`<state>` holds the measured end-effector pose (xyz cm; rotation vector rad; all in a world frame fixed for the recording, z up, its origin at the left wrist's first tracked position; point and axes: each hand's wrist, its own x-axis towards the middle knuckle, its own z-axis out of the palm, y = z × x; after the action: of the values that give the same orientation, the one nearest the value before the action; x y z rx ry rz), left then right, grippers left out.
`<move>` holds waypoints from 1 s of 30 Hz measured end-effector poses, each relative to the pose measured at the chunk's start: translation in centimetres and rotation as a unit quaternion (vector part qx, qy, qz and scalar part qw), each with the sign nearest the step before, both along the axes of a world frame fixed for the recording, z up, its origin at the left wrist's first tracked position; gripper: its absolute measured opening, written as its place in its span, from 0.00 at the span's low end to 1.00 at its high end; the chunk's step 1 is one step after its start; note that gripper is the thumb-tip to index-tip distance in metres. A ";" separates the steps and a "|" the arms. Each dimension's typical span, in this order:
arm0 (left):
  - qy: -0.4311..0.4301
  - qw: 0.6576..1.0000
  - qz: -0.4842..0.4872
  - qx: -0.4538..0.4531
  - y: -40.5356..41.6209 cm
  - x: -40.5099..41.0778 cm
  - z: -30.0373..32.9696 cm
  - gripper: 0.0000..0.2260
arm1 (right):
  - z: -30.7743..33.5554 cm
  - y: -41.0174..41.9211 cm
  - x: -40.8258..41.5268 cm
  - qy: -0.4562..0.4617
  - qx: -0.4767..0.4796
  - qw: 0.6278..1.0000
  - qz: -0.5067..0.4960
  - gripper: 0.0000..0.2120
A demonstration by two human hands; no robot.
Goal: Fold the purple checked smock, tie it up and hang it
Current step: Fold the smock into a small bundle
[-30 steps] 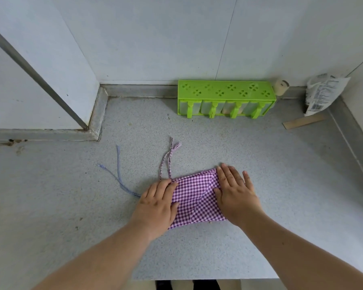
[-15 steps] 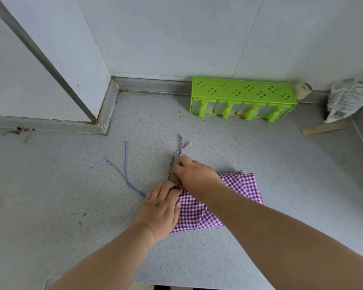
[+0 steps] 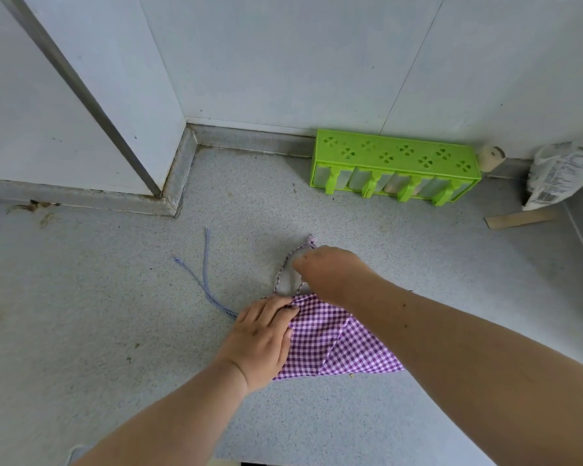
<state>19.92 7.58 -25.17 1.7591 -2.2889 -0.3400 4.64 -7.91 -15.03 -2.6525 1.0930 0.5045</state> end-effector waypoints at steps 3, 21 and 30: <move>0.017 1.000 0.008 -0.003 -0.1 0.1 -0.2 0.19 | 1.4 0.2 0.9 0.025 -0.019 0.999 -0.015 0.12; -0.016 0.990 -0.008 0.138 -1.7 0.6 -0.2 0.28 | -2.7 14.1 1.5 0.199 -0.046 0.976 -0.076 0.32; 0.106 0.986 0.130 0.017 -2.6 1.3 4.6 0.19 | 0.5 10.9 0.1 0.089 0.018 0.991 -0.102 0.10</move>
<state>21.21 5.03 -20.58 1.9084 -1.8921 -0.4931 4.73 3.04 -14.53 -2.4656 1.3744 0.7228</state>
